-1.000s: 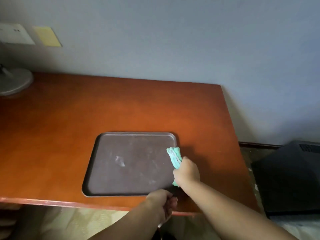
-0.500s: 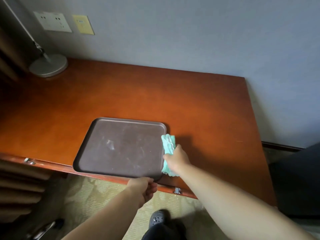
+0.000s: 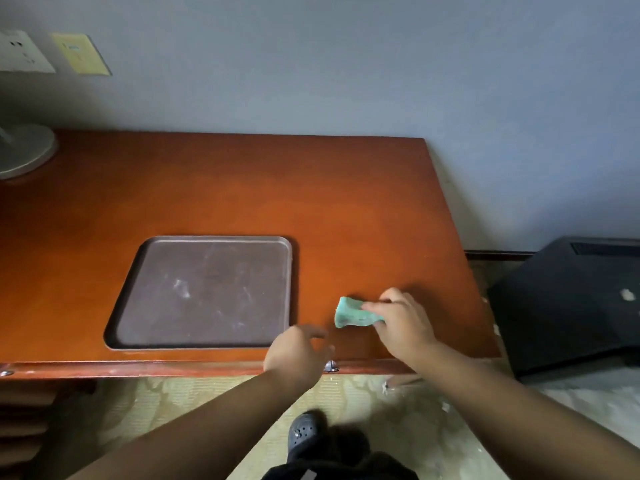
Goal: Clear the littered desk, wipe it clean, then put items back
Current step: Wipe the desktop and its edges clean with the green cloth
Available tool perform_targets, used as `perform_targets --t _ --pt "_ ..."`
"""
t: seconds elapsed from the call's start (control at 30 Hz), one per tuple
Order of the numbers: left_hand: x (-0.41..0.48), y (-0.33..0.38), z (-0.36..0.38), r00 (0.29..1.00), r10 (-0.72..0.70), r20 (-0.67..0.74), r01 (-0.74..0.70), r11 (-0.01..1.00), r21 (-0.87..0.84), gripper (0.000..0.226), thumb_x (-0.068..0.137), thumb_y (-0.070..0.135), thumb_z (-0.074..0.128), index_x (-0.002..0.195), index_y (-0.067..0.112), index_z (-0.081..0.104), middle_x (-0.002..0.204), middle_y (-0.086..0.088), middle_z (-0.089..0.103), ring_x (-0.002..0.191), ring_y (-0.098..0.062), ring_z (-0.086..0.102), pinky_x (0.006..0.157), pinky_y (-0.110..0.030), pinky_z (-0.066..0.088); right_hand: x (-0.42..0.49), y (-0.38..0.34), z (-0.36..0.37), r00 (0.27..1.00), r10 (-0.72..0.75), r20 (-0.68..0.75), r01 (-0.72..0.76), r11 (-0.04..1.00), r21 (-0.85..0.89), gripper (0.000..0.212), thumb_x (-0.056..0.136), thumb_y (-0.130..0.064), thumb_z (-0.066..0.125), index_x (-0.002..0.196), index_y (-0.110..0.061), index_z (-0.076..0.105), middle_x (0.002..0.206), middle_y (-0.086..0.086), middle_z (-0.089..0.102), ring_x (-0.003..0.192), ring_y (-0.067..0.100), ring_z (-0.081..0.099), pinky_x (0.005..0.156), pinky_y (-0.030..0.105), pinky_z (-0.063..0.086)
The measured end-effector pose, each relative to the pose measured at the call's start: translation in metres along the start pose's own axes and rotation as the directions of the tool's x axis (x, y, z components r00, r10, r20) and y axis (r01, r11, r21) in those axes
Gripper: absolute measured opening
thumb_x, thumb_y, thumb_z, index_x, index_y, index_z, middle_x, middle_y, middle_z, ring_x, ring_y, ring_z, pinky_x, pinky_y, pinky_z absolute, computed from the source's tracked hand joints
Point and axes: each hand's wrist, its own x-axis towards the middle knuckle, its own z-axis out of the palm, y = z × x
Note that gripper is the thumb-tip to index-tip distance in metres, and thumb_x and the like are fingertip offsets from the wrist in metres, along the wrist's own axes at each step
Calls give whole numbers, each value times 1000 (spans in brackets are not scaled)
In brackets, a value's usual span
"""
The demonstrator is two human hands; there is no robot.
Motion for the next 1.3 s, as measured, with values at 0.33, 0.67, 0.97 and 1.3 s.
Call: perform_targets --t 0.33,0.67,0.97,1.3 --pt "25 12 66 931 346 116 -357 800 483 39 93 19 42 132 24 45 133 4 51 121 -19 47 92 -31 42 -41 19 2 906 -346 244 380 918 -111 53 69 -12 65 121 -19 61 116 -1 63 107 23 59 93 37 47" --pt "26 16 88 888 458 49 -421 763 491 47 86 16 54 133 14 53 142 -2 45 127 -17 51 94 -32 48 -38 37 1 930 -227 290 314 900 -302 52 89 -11 51 140 -13 40 117 13 52 109 31 50 86 37 44" --pt "116 68 62 946 314 76 -286 703 651 55 99 14 27 151 13 7 159 -1 2 146 -15 5 114 -30 13 60 50 -1 972 -203 121 234 901 -366 40 68 -21 35 73 -27 74 61 -4 54 54 18 55 38 20 34" --pt "322 170 -19 961 265 73 -244 698 673 59 96 7 40 149 10 14 157 -5 14 142 -23 21 109 -35 27 285 81 -58 994 -75 75 95 942 -323 38 100 -19 33 136 -22 46 112 8 44 110 27 42 76 34 38"
